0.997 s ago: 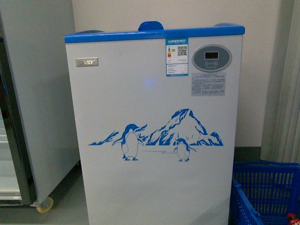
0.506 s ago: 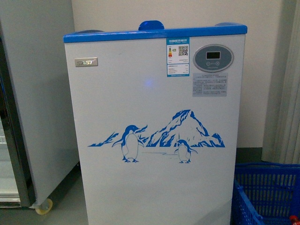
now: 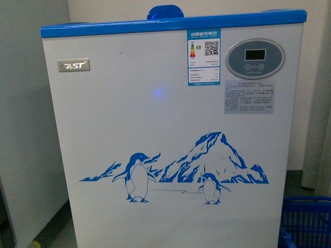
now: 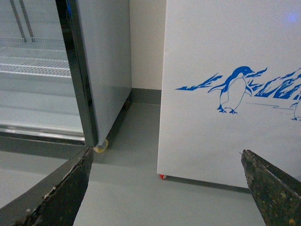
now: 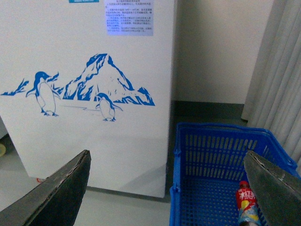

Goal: Put drink in fridge

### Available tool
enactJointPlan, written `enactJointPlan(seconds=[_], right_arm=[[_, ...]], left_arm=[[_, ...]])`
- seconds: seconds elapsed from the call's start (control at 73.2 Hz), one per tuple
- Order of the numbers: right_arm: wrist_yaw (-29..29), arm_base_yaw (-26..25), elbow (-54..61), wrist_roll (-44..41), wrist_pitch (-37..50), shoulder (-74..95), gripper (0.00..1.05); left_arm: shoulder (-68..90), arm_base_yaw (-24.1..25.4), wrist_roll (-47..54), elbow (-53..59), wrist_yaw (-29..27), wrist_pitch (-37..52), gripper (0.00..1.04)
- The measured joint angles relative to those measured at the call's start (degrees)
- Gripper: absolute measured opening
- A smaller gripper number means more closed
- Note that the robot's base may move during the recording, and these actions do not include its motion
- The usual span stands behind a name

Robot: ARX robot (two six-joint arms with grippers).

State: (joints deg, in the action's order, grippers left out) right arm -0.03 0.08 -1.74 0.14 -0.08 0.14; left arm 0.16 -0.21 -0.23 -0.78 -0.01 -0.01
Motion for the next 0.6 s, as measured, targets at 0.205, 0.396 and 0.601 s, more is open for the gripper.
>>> enactJointPlan(seconds=[0.205,0.396,0.601], right_arm=[[-0.02,0.00,0.00,0.00,0.00,0.00,0.98],[-0.13,0.00,0.00,0.00,0.00,0.00,0.98],[0.00,0.00,0.00,0.00,0.00,0.02,0.98]], left_arm=[[0.00,0.00,0.00,0.00,0.00,0.00,0.97],[0.00,0.00,0.00,0.00,-0.09,0.00,0.97],[0.00,0.00,0.00,0.00,0.02,0.00,0.97]])
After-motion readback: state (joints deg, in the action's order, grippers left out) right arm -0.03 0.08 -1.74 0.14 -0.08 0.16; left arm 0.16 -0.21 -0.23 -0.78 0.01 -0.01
